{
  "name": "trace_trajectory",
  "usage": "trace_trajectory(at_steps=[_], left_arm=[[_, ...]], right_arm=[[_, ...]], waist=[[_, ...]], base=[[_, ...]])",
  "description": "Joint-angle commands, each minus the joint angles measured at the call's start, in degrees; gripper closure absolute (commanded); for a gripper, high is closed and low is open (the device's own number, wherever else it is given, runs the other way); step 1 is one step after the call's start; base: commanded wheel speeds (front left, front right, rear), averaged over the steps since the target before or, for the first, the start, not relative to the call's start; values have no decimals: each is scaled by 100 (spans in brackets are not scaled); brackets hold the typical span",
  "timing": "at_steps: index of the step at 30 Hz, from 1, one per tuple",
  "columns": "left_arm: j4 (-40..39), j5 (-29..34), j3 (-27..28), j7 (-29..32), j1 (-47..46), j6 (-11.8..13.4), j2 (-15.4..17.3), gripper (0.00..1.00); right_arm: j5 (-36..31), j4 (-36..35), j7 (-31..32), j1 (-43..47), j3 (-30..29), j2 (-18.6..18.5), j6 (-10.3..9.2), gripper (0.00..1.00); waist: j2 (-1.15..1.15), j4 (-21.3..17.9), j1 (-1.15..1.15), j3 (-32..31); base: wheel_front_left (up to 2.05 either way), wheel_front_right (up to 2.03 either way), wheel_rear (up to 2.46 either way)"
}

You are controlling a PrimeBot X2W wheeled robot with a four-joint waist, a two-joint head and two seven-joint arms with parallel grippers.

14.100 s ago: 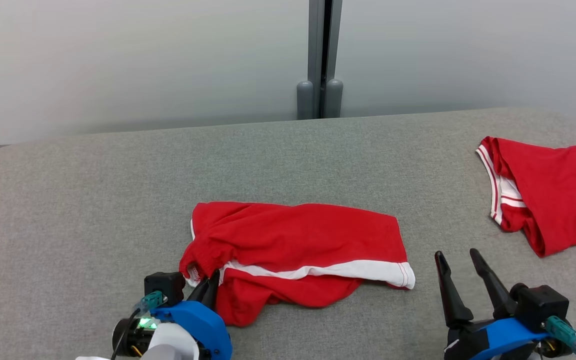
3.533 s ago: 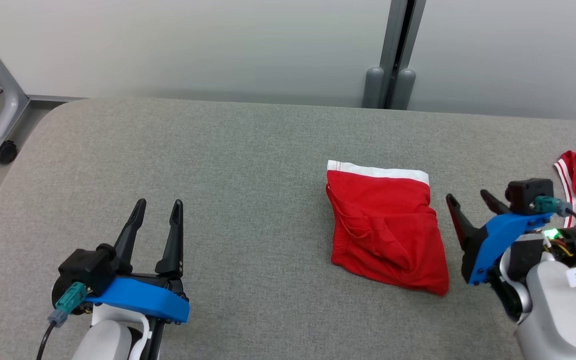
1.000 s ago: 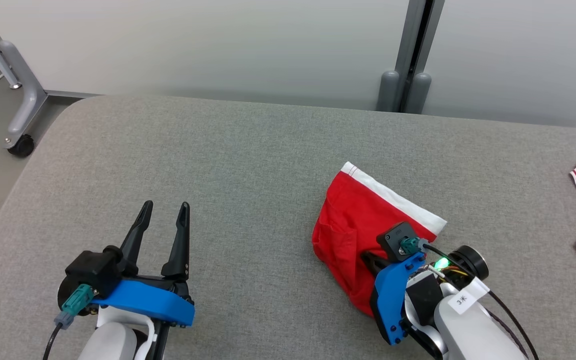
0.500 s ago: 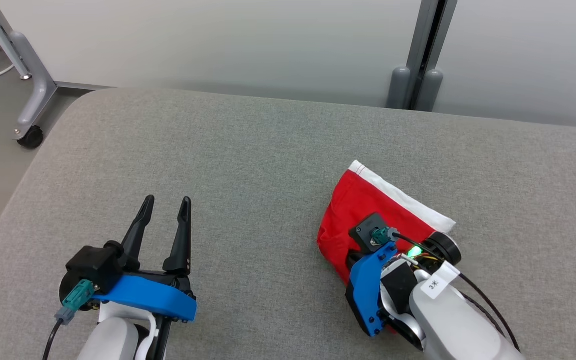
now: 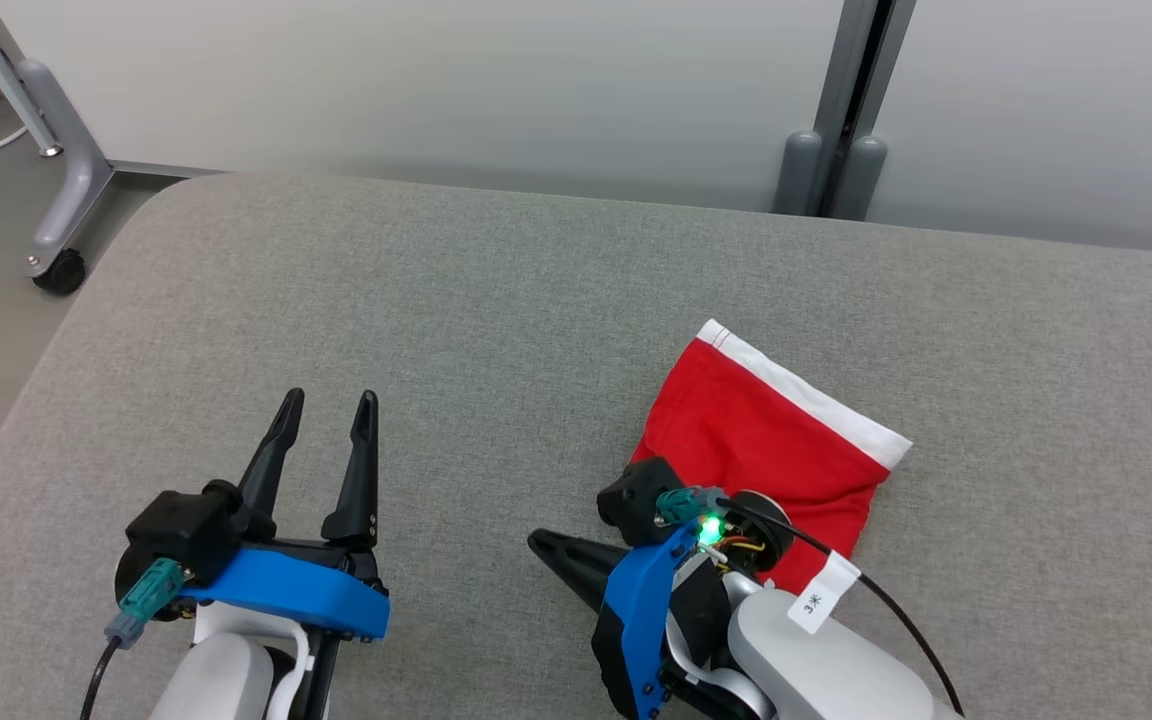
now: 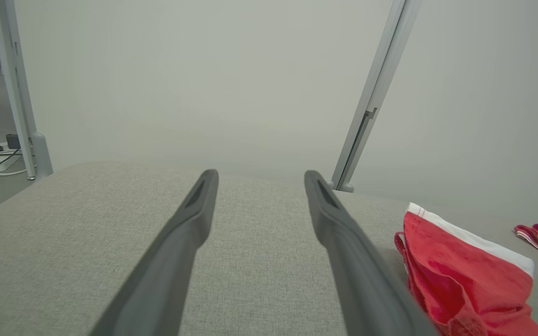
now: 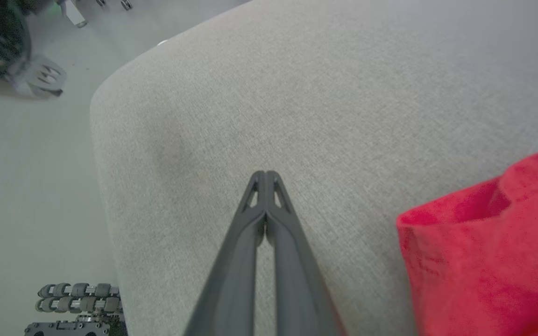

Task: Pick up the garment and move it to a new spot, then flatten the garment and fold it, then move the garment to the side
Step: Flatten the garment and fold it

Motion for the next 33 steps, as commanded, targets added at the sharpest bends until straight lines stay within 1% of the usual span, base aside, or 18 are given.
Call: trace_trajectory(at_steps=[1,2,3,5,8,12,16,21,24,26,27,29,33], left_arm=[[-9,3,67,-25,-42,-8,10,0],[-13,9,91,-25,-18,-8,13,0],[-23,17,113,-25,14,-8,19,0],[-43,40,169,-25,73,-8,21,0],[-78,59,271,-25,130,-8,32,0],[-130,110,350,-25,217,-8,29,0],[-150,122,339,-25,242,-8,11,0],[-141,114,254,-25,192,-8,-11,0],[-133,105,193,-25,161,-8,-20,0],[-126,85,164,-25,148,-8,-2,0],[-124,72,155,-25,145,-8,5,0],[-119,59,146,-25,146,-8,22,0],[-105,62,122,-25,115,-8,32,0]], right_arm=[[154,-127,-192,-73,-24,-5,0,100],[250,-204,-317,-56,-63,-3,0,53],[314,-275,-432,-21,-138,-5,0,0],[391,-416,-654,89,-346,-10,0,0],[357,-588,-870,301,-799,-126,0,0],[61,-765,-877,626,-1489,-265,0,0],[-439,-862,-769,984,-2196,-384,0,0],[-1099,-851,-818,1271,-2894,-317,0,0],[-1420,-762,-907,1328,-3118,-212,0,0],[-1573,-664,-1001,1325,-3143,-155,0,0],[-1643,-601,-1039,1299,-3113,-126,0,15],[-1730,-446,-1067,1221,-3010,-80,0,100],[-1840,-56,-1110,988,-2666,-16,0,100]], waist=[[0,-35,0,-14],[0,-58,0,-26],[0,-87,0,-38],[0,-151,0,-75],[0,-255,0,-123],[0,-391,0,-165],[0,-441,0,-168],[0,-403,0,-153],[0,-339,0,-147],[0,-298,0,-140],[0,-282,0,-136],[0,-255,0,-128],[0,-193,0,-103]], base=[[0,0,0],[0,0,0],[0,0,0],[0,0,0],[0,0,0],[0,0,0],[0,0,0],[0,0,0],[0,0,0],[0,0,0],[0,0,0],[0,0,0],[0,0,0]])
